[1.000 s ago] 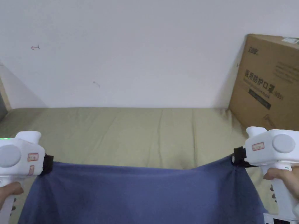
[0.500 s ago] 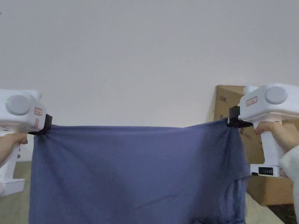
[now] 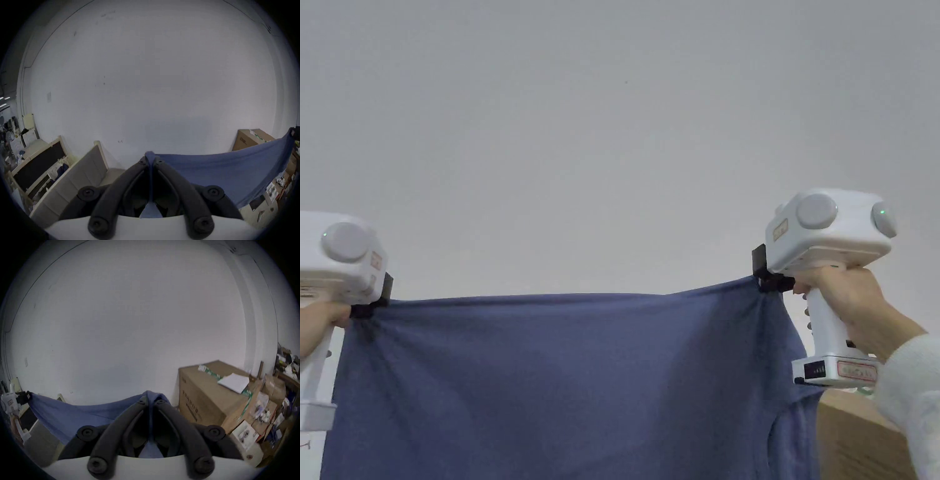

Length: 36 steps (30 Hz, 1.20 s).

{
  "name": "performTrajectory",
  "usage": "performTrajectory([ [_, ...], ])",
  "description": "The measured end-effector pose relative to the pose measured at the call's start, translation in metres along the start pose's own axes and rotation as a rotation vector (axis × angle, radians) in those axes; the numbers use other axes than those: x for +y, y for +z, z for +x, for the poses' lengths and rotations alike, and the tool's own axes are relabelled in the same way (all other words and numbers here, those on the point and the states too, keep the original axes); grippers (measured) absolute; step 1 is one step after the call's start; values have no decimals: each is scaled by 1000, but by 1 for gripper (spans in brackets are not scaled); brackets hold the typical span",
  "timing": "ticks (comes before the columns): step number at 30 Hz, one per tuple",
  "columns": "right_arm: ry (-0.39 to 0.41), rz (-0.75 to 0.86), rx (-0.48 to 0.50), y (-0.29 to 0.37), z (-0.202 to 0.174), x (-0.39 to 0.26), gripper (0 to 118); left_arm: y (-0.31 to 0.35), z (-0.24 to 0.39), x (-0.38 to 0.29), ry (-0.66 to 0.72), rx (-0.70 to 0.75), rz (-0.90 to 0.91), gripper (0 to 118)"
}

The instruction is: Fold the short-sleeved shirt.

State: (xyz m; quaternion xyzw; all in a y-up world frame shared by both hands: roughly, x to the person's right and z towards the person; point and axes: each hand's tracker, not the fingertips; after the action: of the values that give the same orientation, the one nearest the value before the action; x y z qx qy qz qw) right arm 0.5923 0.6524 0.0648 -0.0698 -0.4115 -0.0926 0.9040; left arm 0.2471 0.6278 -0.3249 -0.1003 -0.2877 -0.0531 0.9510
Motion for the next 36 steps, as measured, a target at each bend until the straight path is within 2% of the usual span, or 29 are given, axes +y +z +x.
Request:
performTrajectory([
  [1, 33, 21, -14, 3, -6, 5, 3, 2, 1, 3, -7, 38, 36, 2],
  [3, 50, 31, -20, 3, -11, 6, 3, 2, 1, 5, -26, 47, 80, 2],
  [7, 4, 31, 5, -10, -9, -16, 3, -12, -3, -15, 19, 34, 107, 2],
  [10, 32, -53, 12, -38, -8, -52, 3, -39, 1, -51, -30, 50, 71, 2],
  [18, 35, -394, -29, -169, 2, -222, 3, -166, 28, -240, -157, 35, -261, 2],
  [23, 30, -647, -57, -243, 13, -366, 3, -224, 44, -386, -127, 21, -496, 2],
  [28, 21, -864, -73, -273, 29, -492, 3, -248, 47, -505, -118, 11, -707, 2],
  [32, 28, -921, -82, -269, 40, -544, 3, -238, 39, -552, -102, -1, -732, 2],
  [36, 5, -936, -55, -249, 55, -555, 3, -210, 21, -556, -46, -24, -731, 2],
])
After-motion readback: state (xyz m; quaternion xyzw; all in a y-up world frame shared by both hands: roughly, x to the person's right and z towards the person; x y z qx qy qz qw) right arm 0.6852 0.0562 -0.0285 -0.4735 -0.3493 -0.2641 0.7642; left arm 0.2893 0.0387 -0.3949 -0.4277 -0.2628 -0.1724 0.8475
